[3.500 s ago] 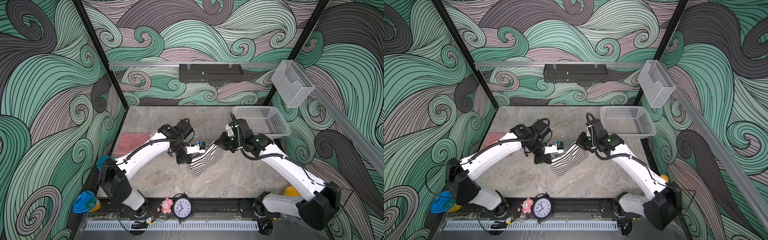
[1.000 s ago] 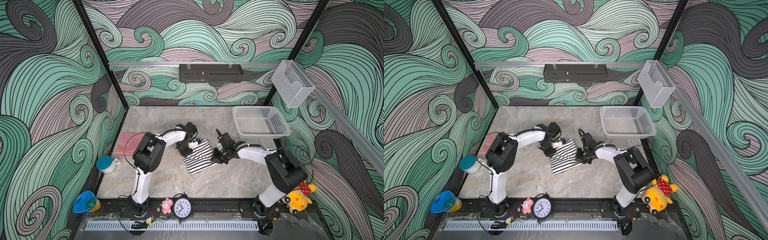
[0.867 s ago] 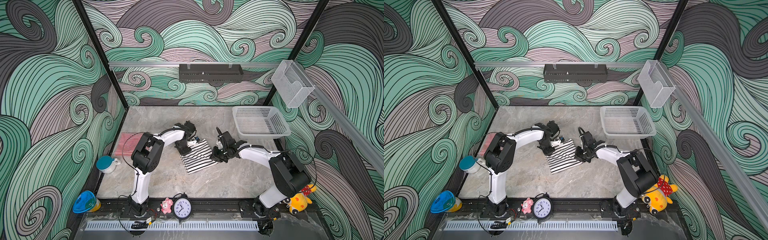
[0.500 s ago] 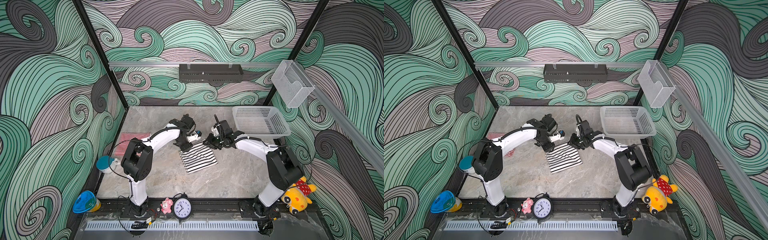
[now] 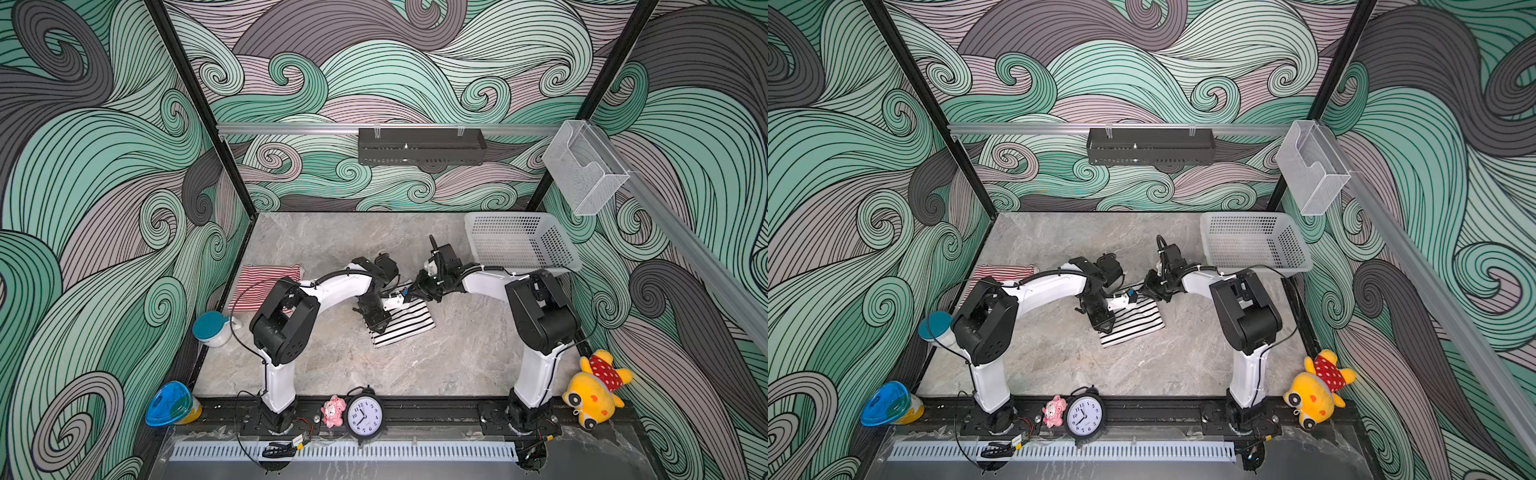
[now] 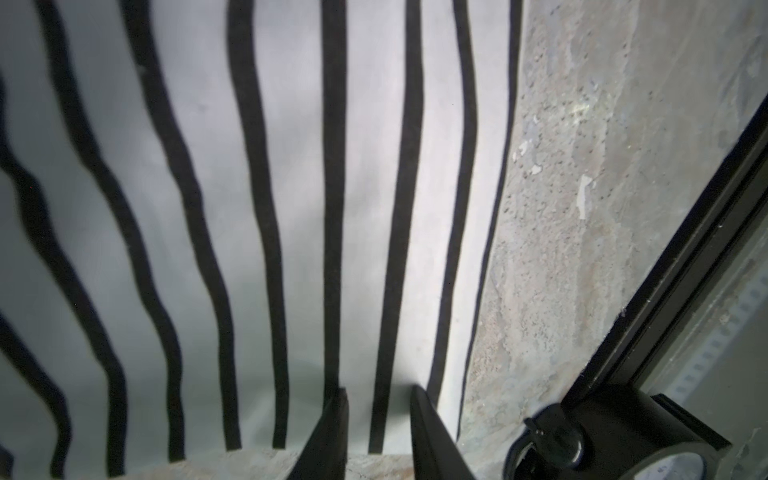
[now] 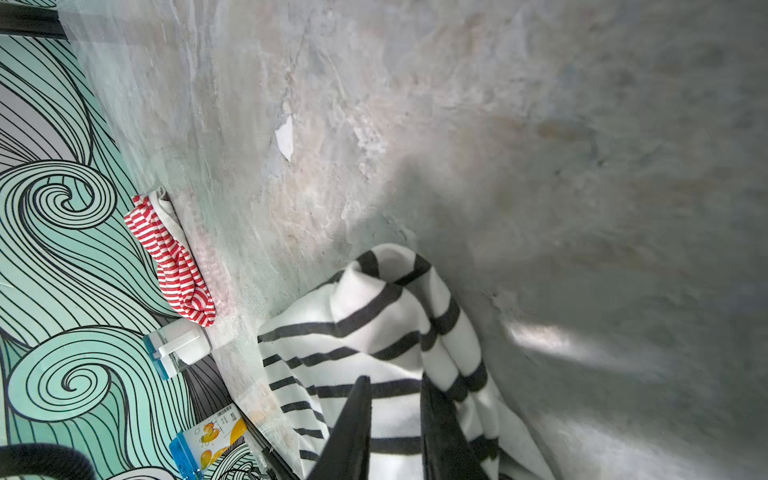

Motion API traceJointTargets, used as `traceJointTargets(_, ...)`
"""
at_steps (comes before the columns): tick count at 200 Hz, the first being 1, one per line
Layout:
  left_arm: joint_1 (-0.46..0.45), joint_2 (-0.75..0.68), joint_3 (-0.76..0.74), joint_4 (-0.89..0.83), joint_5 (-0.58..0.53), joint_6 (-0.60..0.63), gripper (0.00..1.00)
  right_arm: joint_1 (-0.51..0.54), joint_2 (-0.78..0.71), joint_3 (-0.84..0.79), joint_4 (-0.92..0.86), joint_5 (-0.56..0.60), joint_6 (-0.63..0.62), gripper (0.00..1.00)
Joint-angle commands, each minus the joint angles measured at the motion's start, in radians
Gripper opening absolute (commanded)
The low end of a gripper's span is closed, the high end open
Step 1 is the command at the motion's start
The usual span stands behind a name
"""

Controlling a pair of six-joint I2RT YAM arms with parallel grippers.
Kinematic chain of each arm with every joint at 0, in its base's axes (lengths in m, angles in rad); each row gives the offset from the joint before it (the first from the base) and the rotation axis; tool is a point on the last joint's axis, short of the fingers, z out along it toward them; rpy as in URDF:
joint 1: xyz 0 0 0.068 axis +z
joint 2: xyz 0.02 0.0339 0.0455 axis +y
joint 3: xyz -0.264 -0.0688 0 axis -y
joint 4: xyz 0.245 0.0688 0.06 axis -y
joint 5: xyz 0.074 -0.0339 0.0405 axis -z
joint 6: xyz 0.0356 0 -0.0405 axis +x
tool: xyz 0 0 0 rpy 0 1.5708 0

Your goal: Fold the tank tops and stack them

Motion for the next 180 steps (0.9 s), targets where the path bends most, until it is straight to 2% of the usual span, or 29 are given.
traceJointTargets(1,-0.017,0.031,-0.018,-0.03,0.006,0.039,0.29,-0.002,-0.013,-0.026,0.0,0.003,0.026,0.23)
traceJointTargets(66,-0.019,0.088,-0.069,-0.06,-0.085,0.089,0.28,0.007,-0.103,-0.167,0.077,0.013,0.098,0.23)
traceJointTargets(89,-0.012,0.098,-0.082,-0.027,-0.173,0.084,0.27,0.008,-0.159,-0.215,0.126,0.006,0.115,0.25)
traceJointTargets(132,0.09,0.116,-0.003,-0.033,-0.245,0.056,0.27,0.031,-0.313,-0.273,0.132,0.034,0.126,0.32)
traceJointTargets(180,0.163,0.102,0.049,-0.041,-0.248,0.061,0.27,0.135,-0.379,-0.261,0.056,0.074,0.132,0.31)
